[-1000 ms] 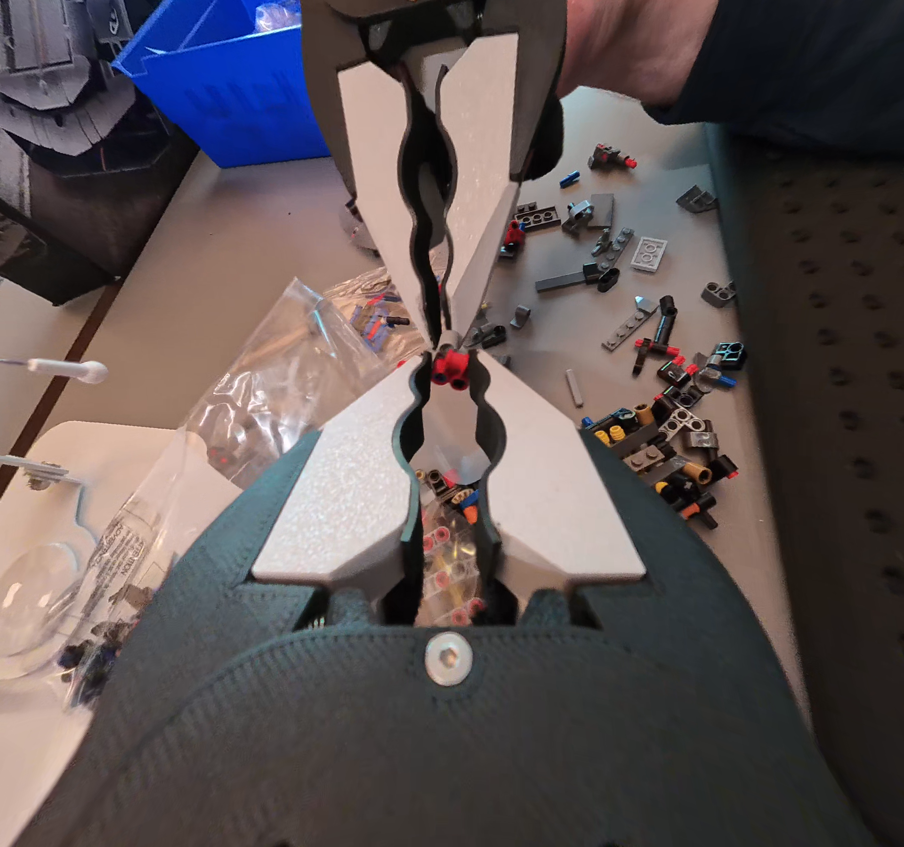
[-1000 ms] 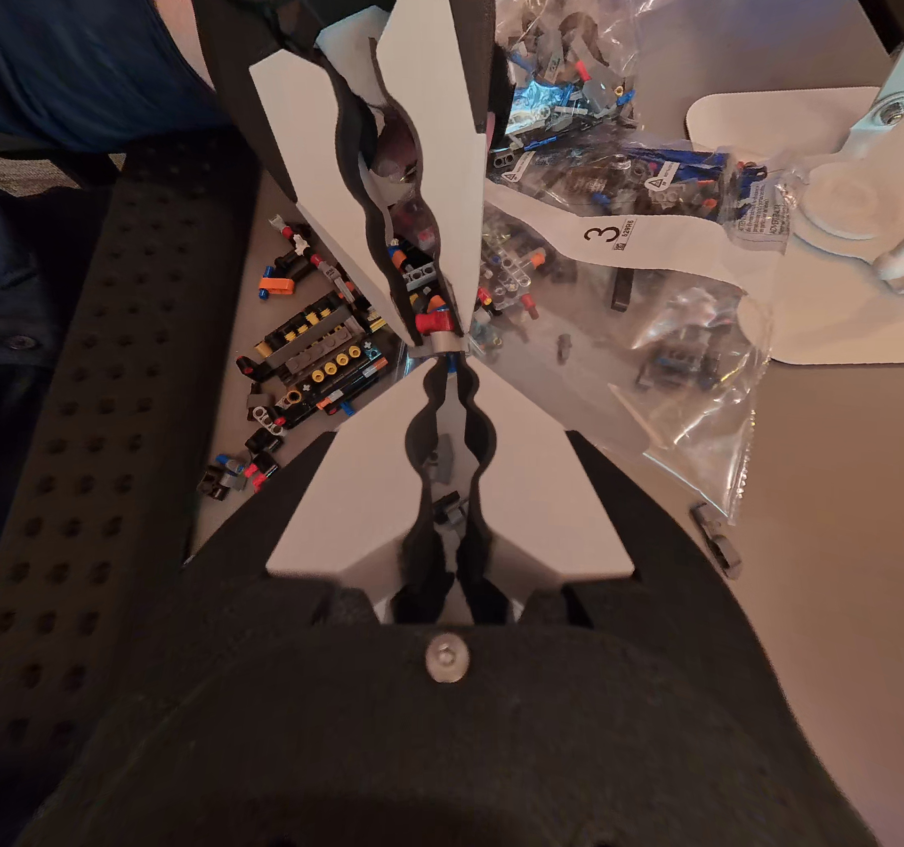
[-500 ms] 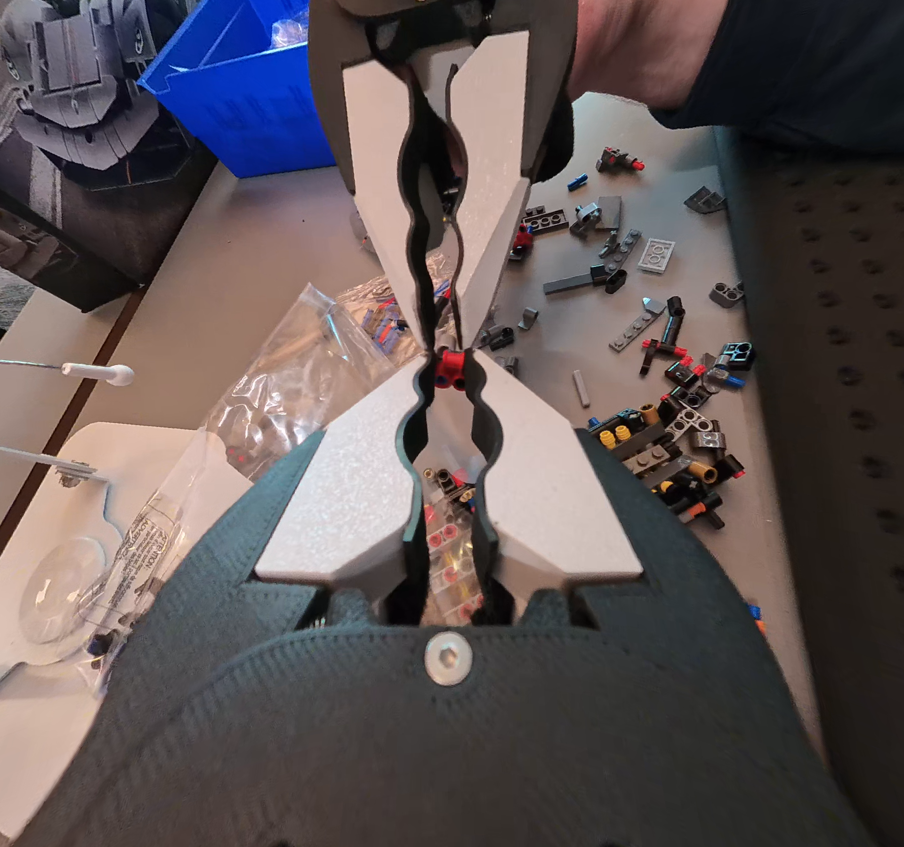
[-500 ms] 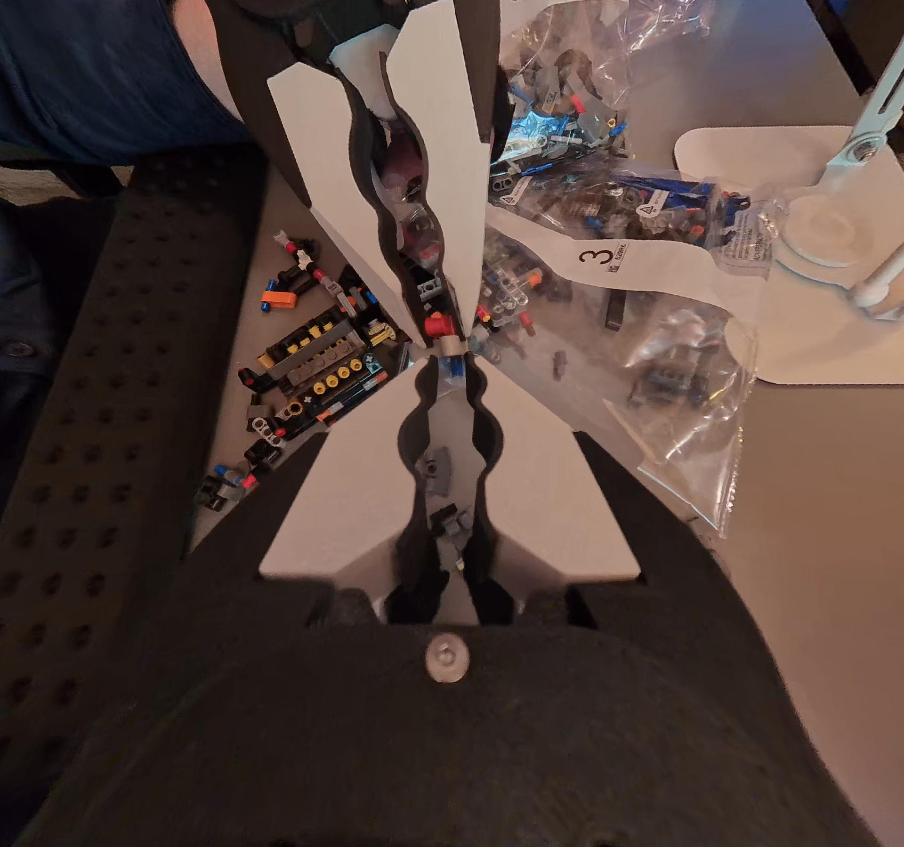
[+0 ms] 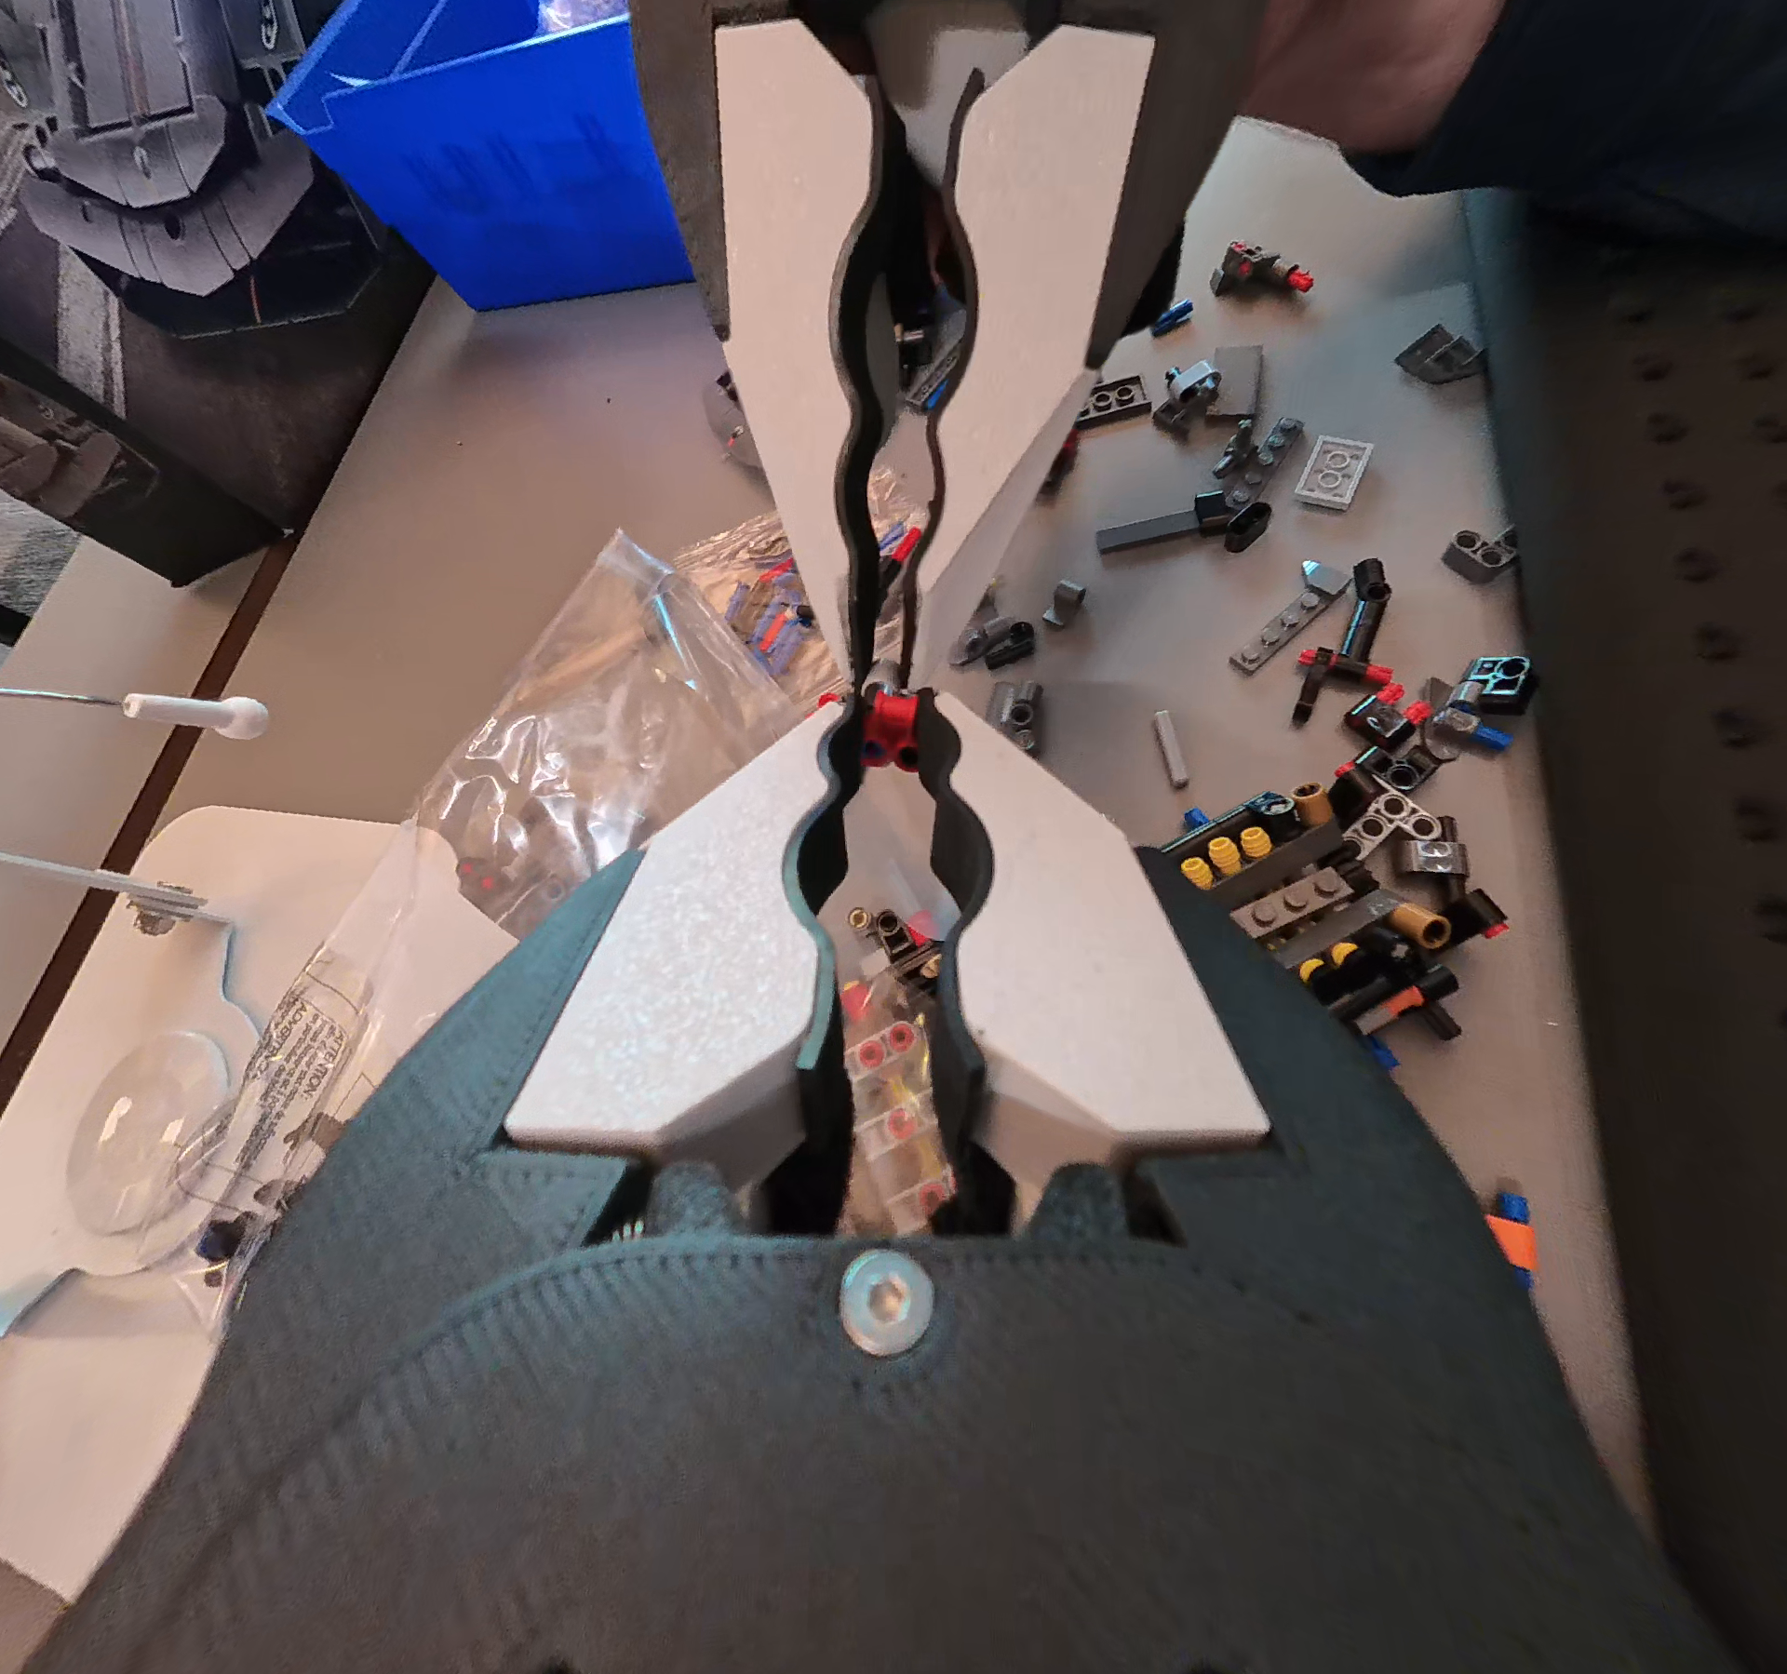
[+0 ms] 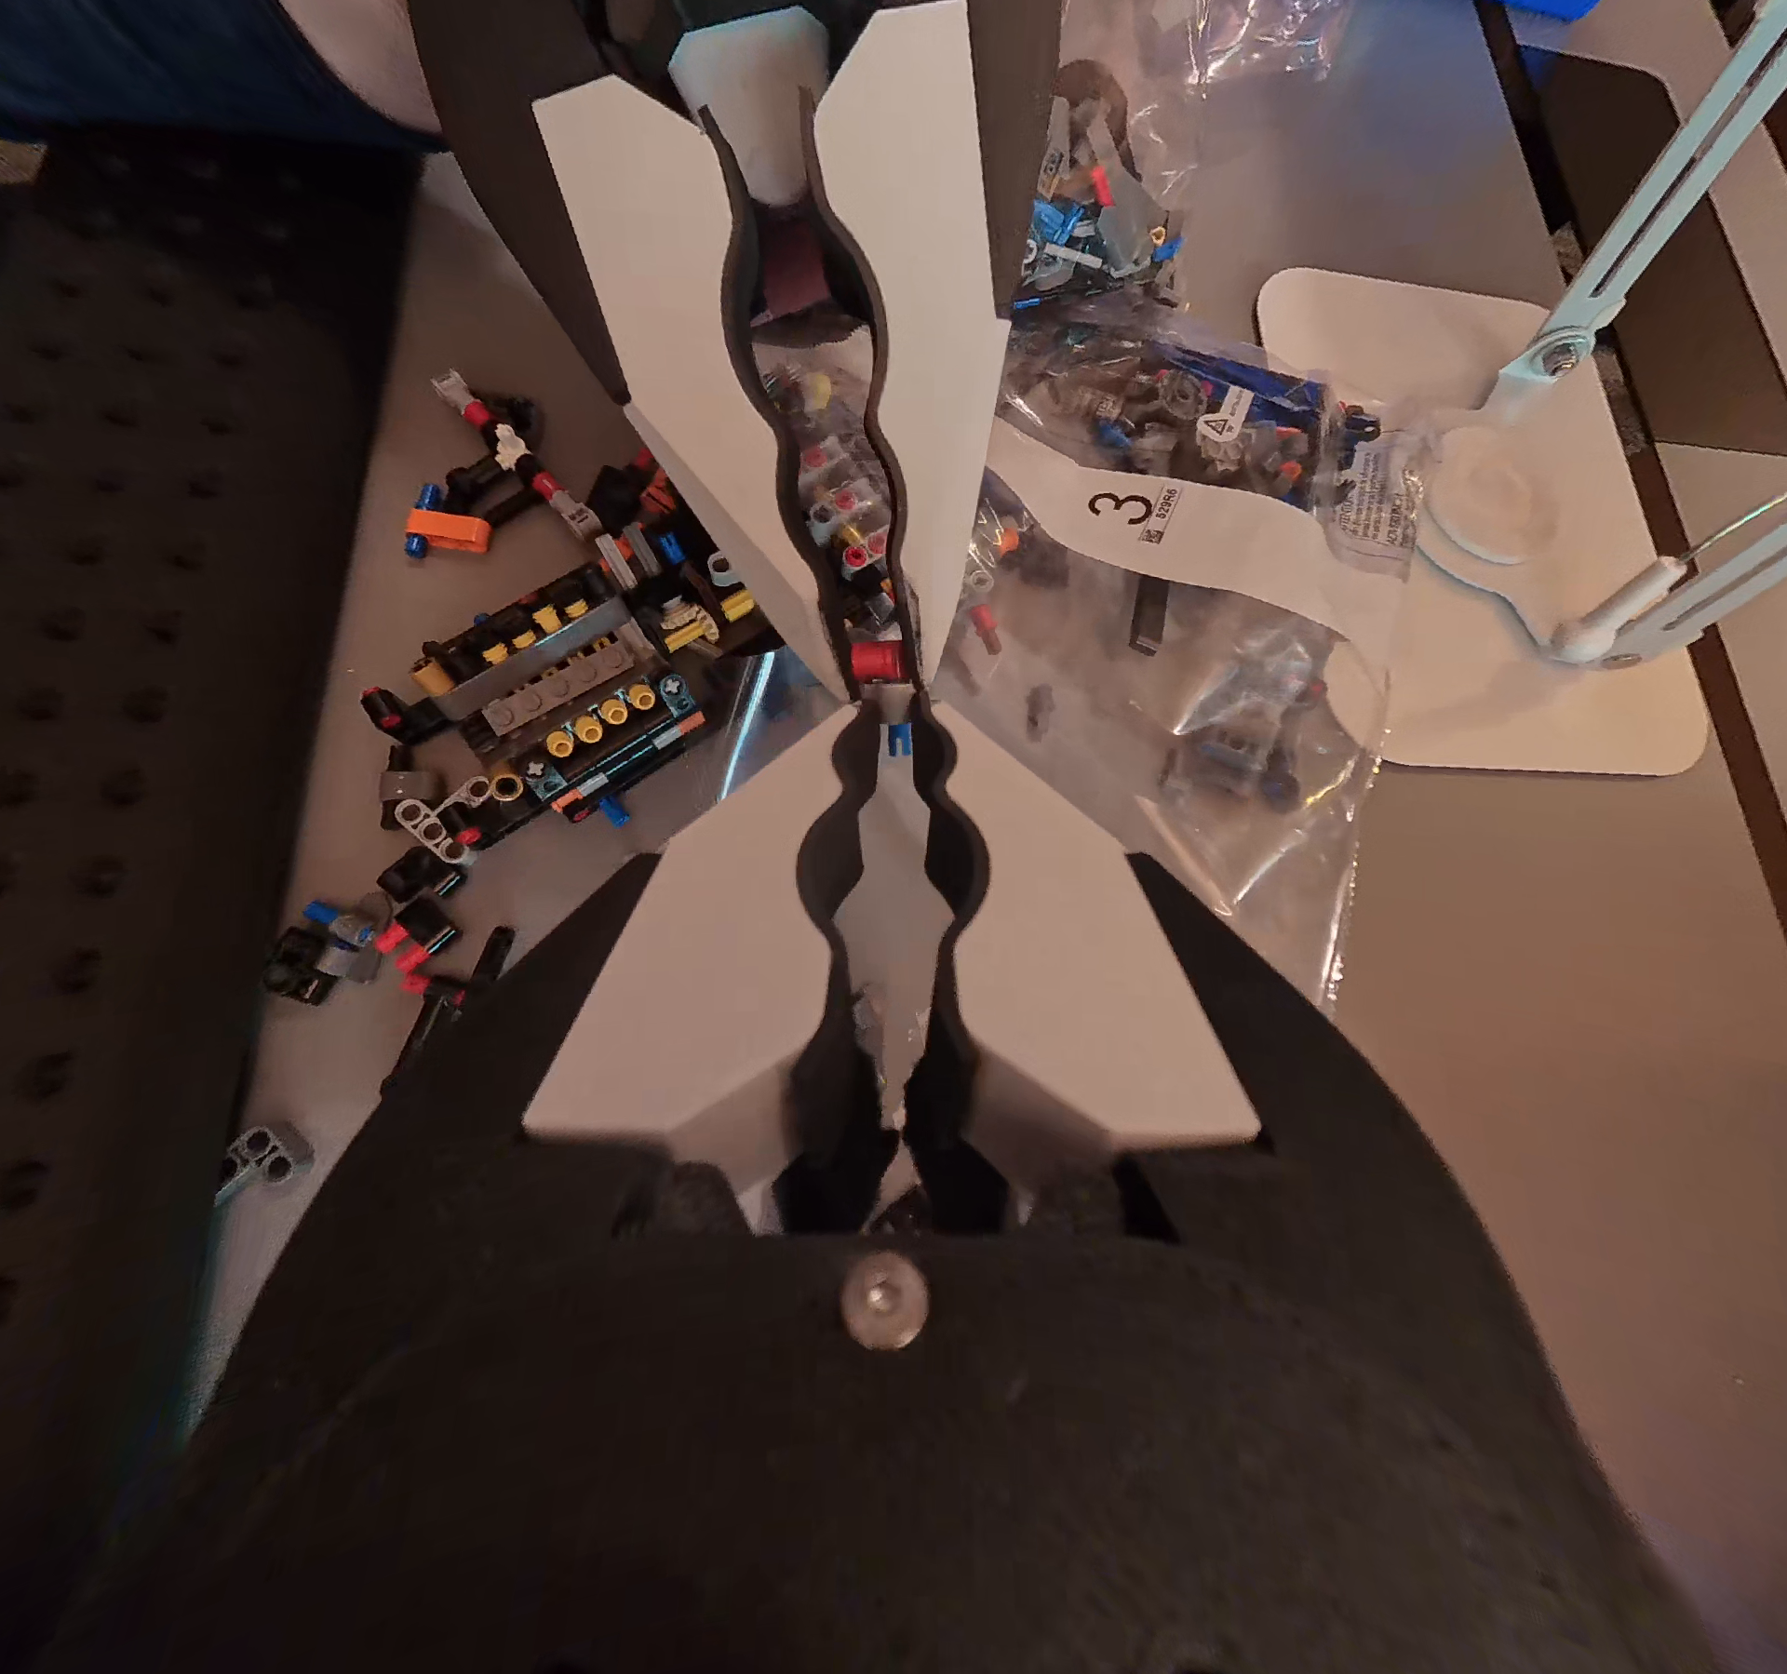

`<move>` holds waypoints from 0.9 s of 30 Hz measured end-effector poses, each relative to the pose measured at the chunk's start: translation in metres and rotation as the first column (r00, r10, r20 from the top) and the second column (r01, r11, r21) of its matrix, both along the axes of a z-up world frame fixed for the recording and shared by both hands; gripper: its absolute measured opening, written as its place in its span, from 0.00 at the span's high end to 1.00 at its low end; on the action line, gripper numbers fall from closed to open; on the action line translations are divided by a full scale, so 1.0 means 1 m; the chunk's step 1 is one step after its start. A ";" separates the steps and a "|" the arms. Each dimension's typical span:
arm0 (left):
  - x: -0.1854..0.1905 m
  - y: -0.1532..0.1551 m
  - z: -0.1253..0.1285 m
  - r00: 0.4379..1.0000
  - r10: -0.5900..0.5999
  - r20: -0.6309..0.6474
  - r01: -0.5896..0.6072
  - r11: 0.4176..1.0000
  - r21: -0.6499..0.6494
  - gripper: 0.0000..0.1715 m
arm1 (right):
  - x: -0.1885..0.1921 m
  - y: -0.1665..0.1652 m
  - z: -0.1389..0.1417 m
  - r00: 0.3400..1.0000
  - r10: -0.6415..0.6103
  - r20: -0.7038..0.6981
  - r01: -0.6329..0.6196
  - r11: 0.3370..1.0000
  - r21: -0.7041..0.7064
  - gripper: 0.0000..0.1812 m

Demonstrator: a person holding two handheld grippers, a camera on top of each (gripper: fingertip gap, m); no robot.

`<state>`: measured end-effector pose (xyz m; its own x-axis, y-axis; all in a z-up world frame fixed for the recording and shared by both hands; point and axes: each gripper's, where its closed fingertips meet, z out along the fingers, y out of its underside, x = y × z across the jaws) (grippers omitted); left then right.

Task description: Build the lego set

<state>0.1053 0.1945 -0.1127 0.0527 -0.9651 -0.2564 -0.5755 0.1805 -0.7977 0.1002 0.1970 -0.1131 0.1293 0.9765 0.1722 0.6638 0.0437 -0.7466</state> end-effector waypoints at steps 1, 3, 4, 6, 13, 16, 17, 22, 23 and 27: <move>0.000 0.000 0.000 1.000 -0.001 0.003 0.001 1.000 -0.002 0.95 | 0.000 0.000 0.000 1.000 0.000 0.006 0.000 1.000 0.009 0.98; -0.001 -0.001 0.001 1.000 -0.001 0.006 0.001 1.000 -0.013 0.95 | 0.000 -0.001 0.001 1.000 0.003 0.007 -0.003 1.000 0.017 0.98; 0.000 -0.001 0.001 1.000 -0.001 0.004 0.001 1.000 -0.022 0.96 | 0.001 -0.001 0.000 1.000 0.004 0.015 -0.004 1.000 0.020 0.98; -0.002 -0.002 0.001 1.000 -0.007 0.006 0.007 0.999 -0.034 0.96 | 0.001 -0.002 -0.001 1.000 0.007 0.029 -0.008 1.000 0.030 0.98; -0.004 -0.006 0.001 1.000 -0.027 -0.003 0.027 0.998 -0.061 0.96 | -0.001 -0.006 -0.001 0.999 0.022 0.046 -0.024 0.999 0.042 0.98; -0.004 -0.008 -0.005 0.998 -0.036 -0.046 0.034 0.999 -0.039 0.96 | 0.000 -0.008 -0.007 0.996 0.026 0.088 -0.030 0.998 0.047 0.98; -0.003 -0.009 -0.006 0.998 -0.040 -0.047 0.038 0.998 -0.040 0.96 | 0.000 -0.008 -0.009 0.995 0.029 0.096 -0.034 0.998 0.045 0.98; -0.022 0.006 0.022 0.996 0.022 0.082 -0.015 0.996 -0.087 0.97 | 0.024 0.001 -0.028 0.973 -0.031 0.228 0.017 0.998 0.061 1.00; -0.027 0.005 0.033 0.990 0.015 0.141 0.002 0.993 -0.117 0.96 | 0.023 -0.004 -0.027 0.984 -0.007 0.175 0.004 1.000 0.015 1.00; -0.019 0.001 0.031 0.986 0.008 0.164 0.023 0.982 -0.187 0.96 | 0.009 -0.007 -0.009 0.999 -0.005 0.046 0.006 1.000 -0.028 1.00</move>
<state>0.0861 0.1954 -0.0822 0.0716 -0.9957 -0.0593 -0.4340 0.0224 -0.9006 0.1089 0.1903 -0.1224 0.1272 0.9803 0.1508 0.6976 0.0197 -0.7162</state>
